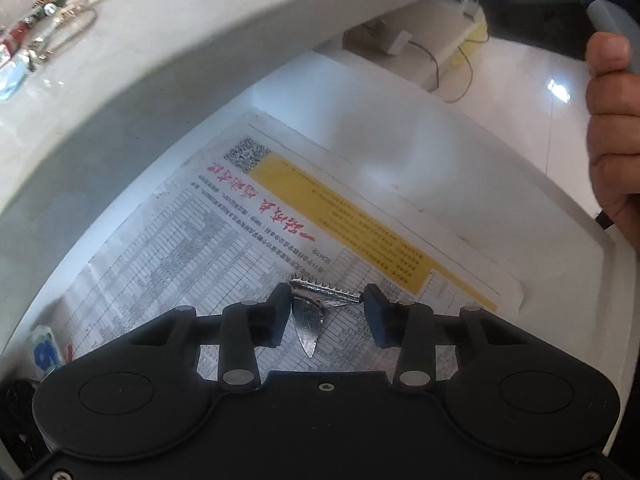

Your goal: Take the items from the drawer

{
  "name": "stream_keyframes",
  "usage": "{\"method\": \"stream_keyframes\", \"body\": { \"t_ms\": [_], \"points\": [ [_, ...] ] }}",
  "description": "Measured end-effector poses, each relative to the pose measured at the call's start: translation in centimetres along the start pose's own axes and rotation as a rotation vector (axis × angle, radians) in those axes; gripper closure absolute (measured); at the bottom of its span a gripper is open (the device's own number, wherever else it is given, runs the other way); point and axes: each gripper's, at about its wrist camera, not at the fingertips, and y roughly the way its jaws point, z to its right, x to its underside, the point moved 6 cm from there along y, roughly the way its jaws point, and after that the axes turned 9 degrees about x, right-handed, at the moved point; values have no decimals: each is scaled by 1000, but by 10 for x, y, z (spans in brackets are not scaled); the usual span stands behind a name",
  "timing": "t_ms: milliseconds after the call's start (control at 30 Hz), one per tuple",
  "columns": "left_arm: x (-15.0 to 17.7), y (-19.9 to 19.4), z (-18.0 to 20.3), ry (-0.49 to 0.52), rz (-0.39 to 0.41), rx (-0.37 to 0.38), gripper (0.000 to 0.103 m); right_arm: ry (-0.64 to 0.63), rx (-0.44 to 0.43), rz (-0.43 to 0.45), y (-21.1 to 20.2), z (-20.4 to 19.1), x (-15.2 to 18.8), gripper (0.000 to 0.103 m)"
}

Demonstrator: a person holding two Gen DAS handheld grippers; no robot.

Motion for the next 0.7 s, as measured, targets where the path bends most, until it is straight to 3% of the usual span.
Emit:
{"method": "stream_keyframes", "body": {
  "t_ms": [167,200,333,400,467,533,567,600,700],
  "points": [
    [-5,-22,10,-9,42,32,67,13,5,12,-1,2,-2,0],
    [-8,-30,12,-11,54,46,101,12,6,13,-1,2,-2,0],
    [-27,-69,18,-22,148,49,103,5,12,13,0,1,-1,0],
    [-31,-73,13,-16,145,44,103,4,16,11,0,2,-1,0],
    [-33,-75,9,-10,133,39,99,5,17,13,-1,2,-1,0],
    [-25,-64,10,0,84,31,82,5,16,16,-1,2,-1,0],
    [-19,-56,9,12,62,11,63,6,16,17,-2,2,-1,0],
    [-15,-48,7,28,46,-6,57,7,15,17,-2,2,-1,0],
    [-9,-20,7,50,16,13,57,7,13,14,-1,2,-1,0]
  ]
}}
